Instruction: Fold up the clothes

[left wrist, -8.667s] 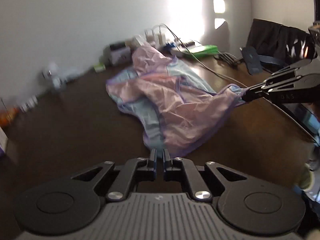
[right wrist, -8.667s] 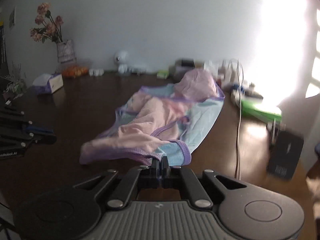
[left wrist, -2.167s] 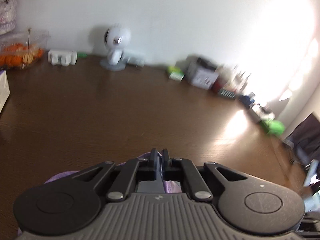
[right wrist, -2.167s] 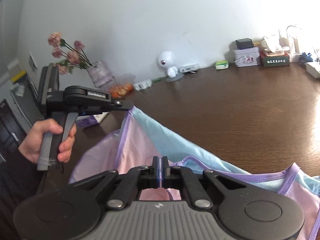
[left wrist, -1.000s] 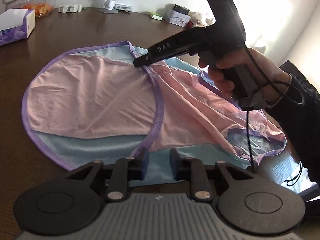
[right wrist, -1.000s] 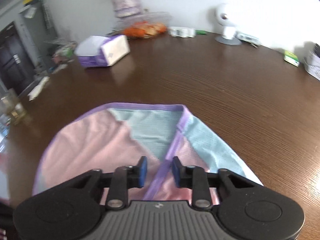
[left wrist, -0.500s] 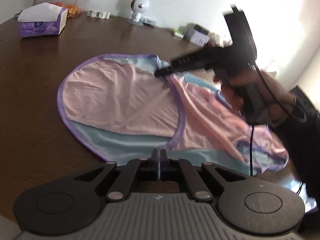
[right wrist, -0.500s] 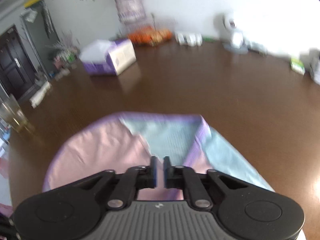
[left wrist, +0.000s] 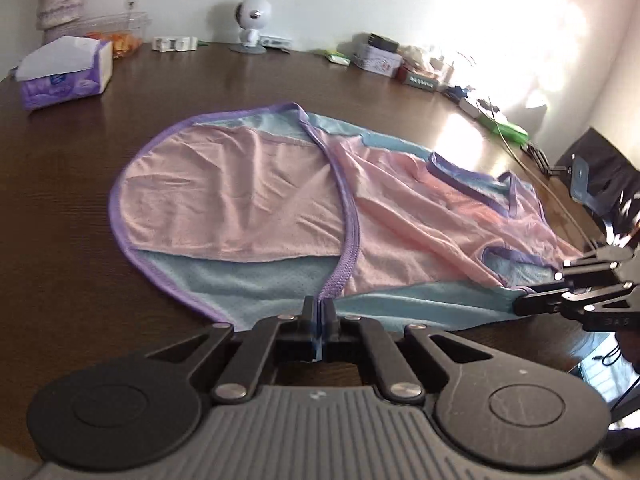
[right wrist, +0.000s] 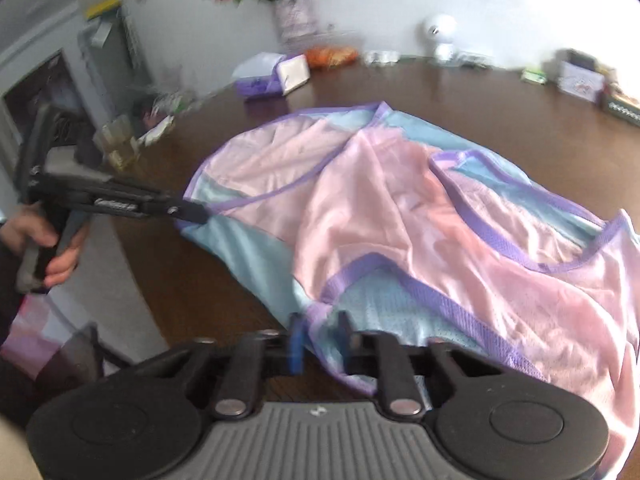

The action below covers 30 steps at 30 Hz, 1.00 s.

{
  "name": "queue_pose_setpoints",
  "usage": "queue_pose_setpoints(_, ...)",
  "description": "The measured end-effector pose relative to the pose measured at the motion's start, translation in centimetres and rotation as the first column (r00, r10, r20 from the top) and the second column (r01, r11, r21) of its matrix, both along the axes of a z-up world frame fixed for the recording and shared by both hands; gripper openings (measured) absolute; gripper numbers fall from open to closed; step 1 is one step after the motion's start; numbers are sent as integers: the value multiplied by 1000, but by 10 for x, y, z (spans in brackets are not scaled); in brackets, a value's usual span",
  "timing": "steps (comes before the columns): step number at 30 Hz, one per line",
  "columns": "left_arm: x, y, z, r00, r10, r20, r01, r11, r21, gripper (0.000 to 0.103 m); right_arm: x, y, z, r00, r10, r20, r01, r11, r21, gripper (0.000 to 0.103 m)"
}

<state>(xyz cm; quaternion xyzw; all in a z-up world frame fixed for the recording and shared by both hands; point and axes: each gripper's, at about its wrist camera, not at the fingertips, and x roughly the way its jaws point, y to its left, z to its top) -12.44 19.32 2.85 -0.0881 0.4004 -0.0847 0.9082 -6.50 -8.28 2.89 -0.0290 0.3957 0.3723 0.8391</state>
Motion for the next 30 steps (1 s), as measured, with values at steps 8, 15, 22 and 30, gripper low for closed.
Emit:
queue_pose_setpoints(8, 0, 2, 9, 997, 67, 40, -66, 998, -13, 11, -15, -14, 10, 999, -11, 53, 11, 1000, -1, 11)
queue_pose_setpoints(15, 5, -14, 5, 994, -109, 22, 108, 994, 12, 42, -1, -59, 6, 972, -181, 150, 199, 973, -117, 28)
queue_pose_setpoints(22, -10, 24, -17, 981, -171, 97, 178, 982, -67, 42, -40, -94, 0, 905, -373, 206, 391, 919, -56, 25)
queue_pose_setpoints(30, -7, -4, -12, 970, -239, 34, 240, 970, -31, 2, -32, -130, -8, 885, -422, 196, 445, 891, -93, 3)
